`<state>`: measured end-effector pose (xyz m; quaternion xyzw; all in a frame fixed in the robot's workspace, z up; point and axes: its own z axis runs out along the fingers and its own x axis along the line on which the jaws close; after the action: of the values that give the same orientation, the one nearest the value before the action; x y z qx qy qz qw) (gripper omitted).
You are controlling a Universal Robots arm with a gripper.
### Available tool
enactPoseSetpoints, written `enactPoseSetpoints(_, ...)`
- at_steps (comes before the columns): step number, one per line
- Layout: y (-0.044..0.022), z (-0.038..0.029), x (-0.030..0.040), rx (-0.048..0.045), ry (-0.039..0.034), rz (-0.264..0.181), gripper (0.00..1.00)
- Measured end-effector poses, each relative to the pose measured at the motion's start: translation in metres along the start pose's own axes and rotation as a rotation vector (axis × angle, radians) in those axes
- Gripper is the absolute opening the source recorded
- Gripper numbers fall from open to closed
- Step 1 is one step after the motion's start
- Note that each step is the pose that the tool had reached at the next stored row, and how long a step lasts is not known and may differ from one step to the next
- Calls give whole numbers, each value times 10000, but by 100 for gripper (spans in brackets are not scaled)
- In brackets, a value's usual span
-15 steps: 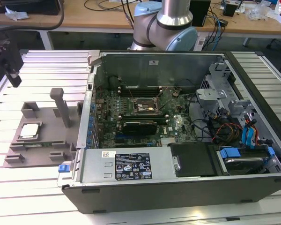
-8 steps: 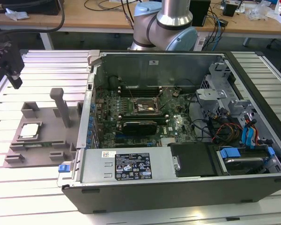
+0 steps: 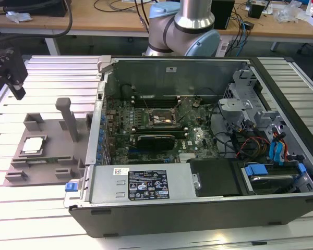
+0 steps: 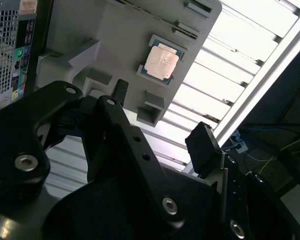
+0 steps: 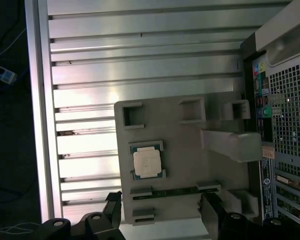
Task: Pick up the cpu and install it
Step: 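Pick up the cpu and move it towards the insertion slot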
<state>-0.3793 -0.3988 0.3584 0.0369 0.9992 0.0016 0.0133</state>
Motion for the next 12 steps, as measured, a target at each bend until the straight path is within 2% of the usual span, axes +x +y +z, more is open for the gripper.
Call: enactPoseSetpoints(12,0,51,1,0,0,0,74)
